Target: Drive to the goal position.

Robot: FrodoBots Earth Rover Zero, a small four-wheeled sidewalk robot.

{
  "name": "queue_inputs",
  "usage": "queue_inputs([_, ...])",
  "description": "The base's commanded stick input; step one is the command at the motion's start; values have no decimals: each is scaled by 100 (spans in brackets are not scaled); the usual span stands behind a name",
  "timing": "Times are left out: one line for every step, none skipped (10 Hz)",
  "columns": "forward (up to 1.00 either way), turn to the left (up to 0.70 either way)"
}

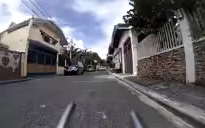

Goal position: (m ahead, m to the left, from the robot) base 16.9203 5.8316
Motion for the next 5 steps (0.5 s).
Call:
queue_inputs([100,0])
queue_inputs([100,-7])
queue_inputs([100,-35])
queue_inputs([100,0])
queue_inputs([100,0])
